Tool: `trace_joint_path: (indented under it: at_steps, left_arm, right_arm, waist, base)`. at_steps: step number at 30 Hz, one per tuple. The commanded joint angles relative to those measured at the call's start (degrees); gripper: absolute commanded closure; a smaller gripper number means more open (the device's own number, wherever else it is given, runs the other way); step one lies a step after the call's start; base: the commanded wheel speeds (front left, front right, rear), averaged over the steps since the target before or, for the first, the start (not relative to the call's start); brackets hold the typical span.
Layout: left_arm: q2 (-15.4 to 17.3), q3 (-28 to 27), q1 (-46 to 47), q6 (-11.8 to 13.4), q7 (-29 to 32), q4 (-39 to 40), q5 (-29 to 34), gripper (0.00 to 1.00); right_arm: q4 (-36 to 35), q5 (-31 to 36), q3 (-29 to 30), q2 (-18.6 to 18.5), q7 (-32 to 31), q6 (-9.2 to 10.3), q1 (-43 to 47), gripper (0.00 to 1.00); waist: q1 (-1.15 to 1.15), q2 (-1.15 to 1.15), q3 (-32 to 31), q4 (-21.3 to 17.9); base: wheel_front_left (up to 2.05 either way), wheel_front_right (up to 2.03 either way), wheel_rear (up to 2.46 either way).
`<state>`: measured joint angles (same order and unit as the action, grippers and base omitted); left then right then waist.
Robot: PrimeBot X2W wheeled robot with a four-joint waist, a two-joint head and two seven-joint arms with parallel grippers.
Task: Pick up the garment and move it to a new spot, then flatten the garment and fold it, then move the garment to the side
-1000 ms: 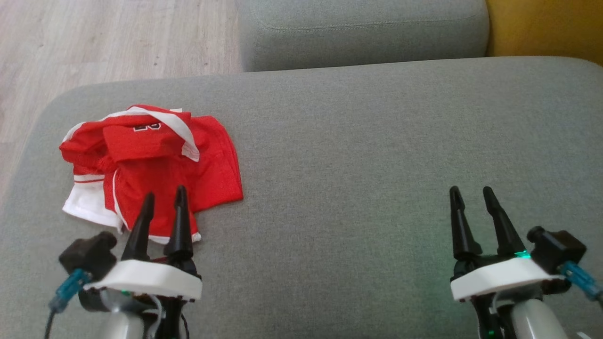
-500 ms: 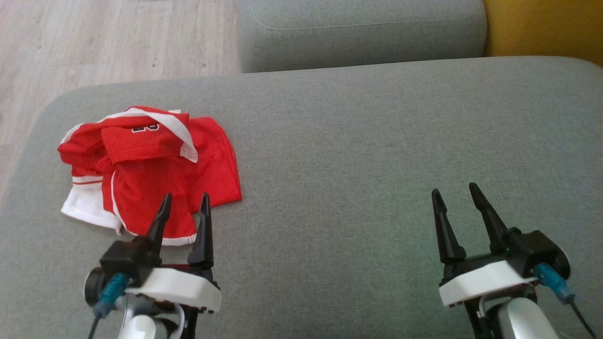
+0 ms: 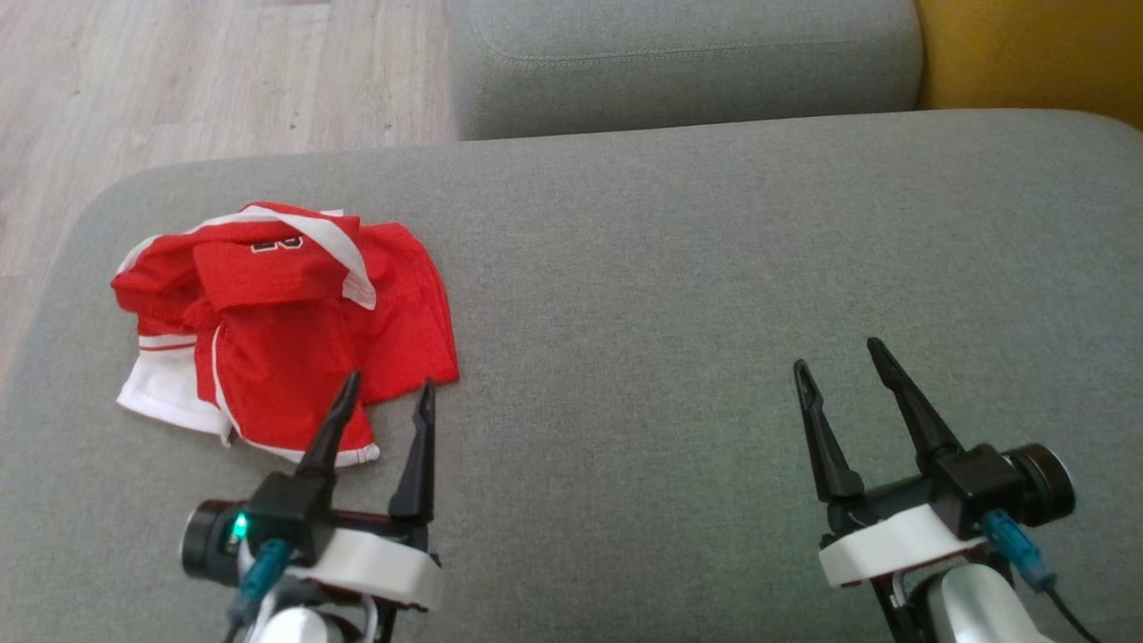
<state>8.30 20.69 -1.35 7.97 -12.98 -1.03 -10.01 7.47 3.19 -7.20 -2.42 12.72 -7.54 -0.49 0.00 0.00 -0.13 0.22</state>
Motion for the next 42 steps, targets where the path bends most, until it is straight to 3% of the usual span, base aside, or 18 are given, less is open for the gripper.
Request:
trace_joint_path:
  at_steps: [1, 8, 16, 23, 36, 42]
  left_arm:
    - [-0.2, -2.6, 1.8, -0.4, -0.9, 2.3, 0.7, 0.0]
    - [-3.5, -8.0, -0.3, -6.0, -2.0, 1.8, -0.5, 0.0]
    - [-5.4, -14.1, -1.4, -10.5, -2.0, 0.1, -4.3, 0.0]
    - [-5.4, -13.5, -1.3, -10.6, -2.0, -2.1, -7.2, 0.0]
    - [-5.4, -12.7, -0.9, -9.9, -2.0, -3.1, -7.5, 0.0]
    - [-5.4, -13.2, -0.8, -9.4, -2.0, -3.7, -7.6, 0.0]
  right_arm:
    - [-2.4, 0.7, -1.4, -0.4, 1.1, 0.05, -2.5, 0.0]
    - [-2.4, -1.5, -1.2, -0.5, 2.3, 0.05, -1.5, 0.0]
    - [0.8, -12.3, -0.7, -0.5, 2.3, 0.05, -0.8, 0.0]
    - [3.0, -18.9, -0.4, -0.5, 2.3, 0.05, -1.0, 0.0]
    - [3.9, -20.0, 0.1, -0.5, 2.3, 0.05, -1.3, 0.0]
    - [4.6, -20.1, -0.5, -0.5, 2.3, 0.05, -1.1, 0.0]
  waist:
    - [0.0, 0.0, 0.0, 0.0]
    - [0.0, 0.0, 0.0, 0.3]
    - [0.0, 0.0, -0.3, 0.2]
    - [0.0, 0.0, -0.2, 0.1]
    - [0.0, 0.0, -0.3, -0.1]
    - [0.0, 0.0, -0.6, 1.8]
  base:
    - [0.0, 0.0, 0.0]
    - [0.0, 0.0, 0.0]
    - [0.0, 0.0, 0.0]
    - [0.0, 0.0, 0.0]
    - [0.0, 0.0, 0.0]
    - [0.0, 0.0, 0.0]
